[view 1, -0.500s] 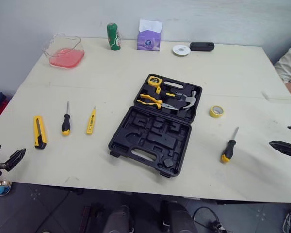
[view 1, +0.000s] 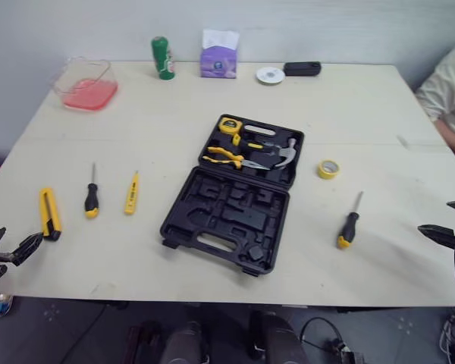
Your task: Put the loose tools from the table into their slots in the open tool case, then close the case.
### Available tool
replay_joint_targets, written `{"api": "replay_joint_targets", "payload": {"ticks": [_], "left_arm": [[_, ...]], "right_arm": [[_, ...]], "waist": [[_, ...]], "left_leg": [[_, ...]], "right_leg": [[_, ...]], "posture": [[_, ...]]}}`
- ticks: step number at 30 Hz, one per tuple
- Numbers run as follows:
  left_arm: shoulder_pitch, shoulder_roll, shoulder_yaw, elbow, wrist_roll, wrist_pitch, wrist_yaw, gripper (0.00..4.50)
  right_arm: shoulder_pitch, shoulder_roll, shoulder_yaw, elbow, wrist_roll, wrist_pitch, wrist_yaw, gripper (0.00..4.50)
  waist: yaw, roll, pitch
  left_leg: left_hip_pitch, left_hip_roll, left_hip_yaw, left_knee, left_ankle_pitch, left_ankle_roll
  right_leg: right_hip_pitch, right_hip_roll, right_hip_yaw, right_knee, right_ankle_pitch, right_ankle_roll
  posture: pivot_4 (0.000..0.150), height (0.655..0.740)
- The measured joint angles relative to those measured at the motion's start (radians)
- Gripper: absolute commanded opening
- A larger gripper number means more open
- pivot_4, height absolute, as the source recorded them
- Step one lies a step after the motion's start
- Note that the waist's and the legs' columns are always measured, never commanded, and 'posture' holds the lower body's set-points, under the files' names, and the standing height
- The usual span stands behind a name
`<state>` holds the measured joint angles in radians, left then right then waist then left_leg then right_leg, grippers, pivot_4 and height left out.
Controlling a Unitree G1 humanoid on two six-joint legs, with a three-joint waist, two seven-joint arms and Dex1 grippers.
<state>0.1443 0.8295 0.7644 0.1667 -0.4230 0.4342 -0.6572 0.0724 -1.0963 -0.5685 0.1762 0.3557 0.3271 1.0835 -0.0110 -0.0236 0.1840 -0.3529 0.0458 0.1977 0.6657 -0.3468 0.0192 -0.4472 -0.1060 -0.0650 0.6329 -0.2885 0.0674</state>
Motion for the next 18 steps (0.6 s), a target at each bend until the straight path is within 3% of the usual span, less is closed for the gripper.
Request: {"api": "replay_joint_targets", "payload": {"ticks": [6, 13, 18], "left_arm": [[0.000, 0.006, 0.000, 0.005, 0.000, -0.002, 0.000, 4.49], [-0.004, 0.006, 0.000, 0.005, -0.001, 0.008, 0.001, 4.49], [-0.040, 0.010, -0.015, -0.034, -0.020, 0.070, -0.009, 4.49]], "right_arm": [[0.005, 0.000, -0.024, -0.018, 0.000, 0.000, -0.006, 4.50], [0.005, 0.006, -0.024, -0.039, 0.000, 0.005, -0.014, 4.50], [-0.016, 0.042, -0.021, -0.149, 0.027, 0.064, -0.053, 4.50]], "waist": [[-0.034, 0.000, 0.000], [-0.035, -0.001, 0.000], [-0.033, -0.001, 0.000]], "left_leg": [[0.001, 0.006, -0.001, -0.001, -0.002, -0.003], [0.001, 0.006, 0.000, 0.000, -0.002, -0.003], [0.001, 0.006, -0.001, 0.001, -0.002, -0.003]], "right_leg": [[0.003, 0.008, -0.001, -0.002, 0.000, -0.001], [0.003, 0.008, -0.001, -0.002, 0.000, -0.001], [0.003, 0.008, -0.001, -0.002, 0.000, -0.001]], "posture": [[0.150, 0.7400], [0.150, 0.7400], [0.150, 0.7400]]}}
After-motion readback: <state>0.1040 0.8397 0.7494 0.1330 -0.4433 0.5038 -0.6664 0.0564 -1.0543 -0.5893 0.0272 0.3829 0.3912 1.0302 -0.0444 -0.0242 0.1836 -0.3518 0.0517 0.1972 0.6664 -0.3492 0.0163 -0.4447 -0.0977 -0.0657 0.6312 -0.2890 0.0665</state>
